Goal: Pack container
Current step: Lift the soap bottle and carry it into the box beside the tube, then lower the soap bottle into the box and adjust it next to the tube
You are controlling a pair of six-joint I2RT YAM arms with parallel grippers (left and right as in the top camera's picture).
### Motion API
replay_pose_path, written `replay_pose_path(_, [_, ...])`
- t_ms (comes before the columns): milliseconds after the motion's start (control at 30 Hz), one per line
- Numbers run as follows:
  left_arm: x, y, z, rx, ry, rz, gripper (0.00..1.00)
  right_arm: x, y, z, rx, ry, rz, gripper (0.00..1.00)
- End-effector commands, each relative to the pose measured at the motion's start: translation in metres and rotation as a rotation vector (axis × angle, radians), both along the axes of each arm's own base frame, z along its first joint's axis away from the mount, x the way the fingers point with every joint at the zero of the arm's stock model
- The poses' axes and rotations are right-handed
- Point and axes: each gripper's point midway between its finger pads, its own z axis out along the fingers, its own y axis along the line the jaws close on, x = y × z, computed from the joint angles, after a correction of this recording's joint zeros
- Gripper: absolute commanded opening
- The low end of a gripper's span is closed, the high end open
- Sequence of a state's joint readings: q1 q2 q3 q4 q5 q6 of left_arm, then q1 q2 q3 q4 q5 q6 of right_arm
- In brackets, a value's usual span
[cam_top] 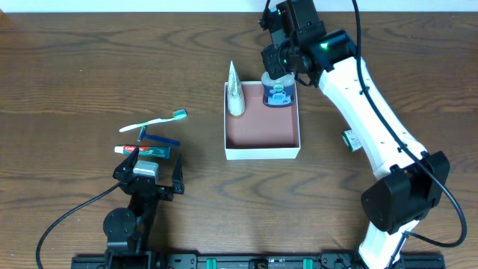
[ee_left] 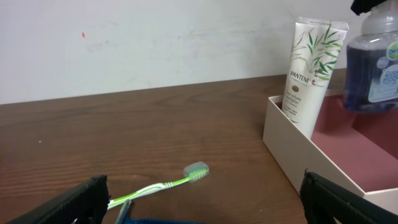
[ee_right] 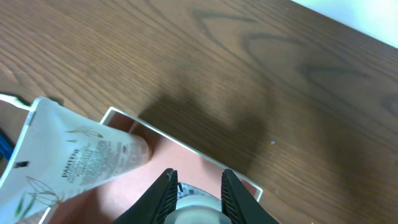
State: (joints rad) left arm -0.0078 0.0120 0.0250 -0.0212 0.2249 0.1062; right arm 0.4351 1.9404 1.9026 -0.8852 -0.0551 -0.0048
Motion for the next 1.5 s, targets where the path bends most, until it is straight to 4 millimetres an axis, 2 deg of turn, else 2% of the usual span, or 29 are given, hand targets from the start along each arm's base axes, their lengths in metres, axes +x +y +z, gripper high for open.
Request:
replay_pose_path(0, [0.0, -0.001, -0.017, 0.009, 0.049, -0.006, 0.98, 0.002, 0.006, 0.012, 0.045, -0.019, 0.009, 0.24])
replay_pose_path(133, [0.0, -0.001, -0.017, 0.009, 0.049, -0.006, 0.98, 0.002, 0.019, 0.005, 0.057, -0.01, 0.013, 0.24])
replay_pose_path(333, [0.0, -0.001, -0.017, 0.009, 0.049, -0.006, 0.98, 0.01, 0.038, -0.021, 0.073, 0.016, -0.006, 0.18])
replay_pose_path(467, [0.0, -0.001, -0.017, 0.009, 0.049, -0.006, 0.98, 0.018, 0.046, -0.035, 0.081, 0.021, -0.04, 0.17])
replay_pose_path(667, [0.0, -0.001, -0.017, 0.009, 0.049, -0.006, 0.98, 0.024, 0.058, -0.03, 0.109, -0.02, -0.032, 0.2])
replay_pose_path(867, [0.0, -0.001, -0.017, 0.009, 0.049, -0.006, 0.98, 0.025, 0.06, -0.032, 0.107, -0.024, -0.03, 0.22])
replay_pose_path(1233, [0.0, -0.001, -0.017, 0.009, 0.049, -0.006, 0.98, 0.028, 0.061, -0.059, 0.077, 0.016, -0.027, 0.24])
replay_pose_path(1467, [0.0, -0.001, -0.017, 0.009, 0.049, -0.006, 0.98, 0.027, 0.061, -0.059, 0.076, 0.018, -0.027, 0.26])
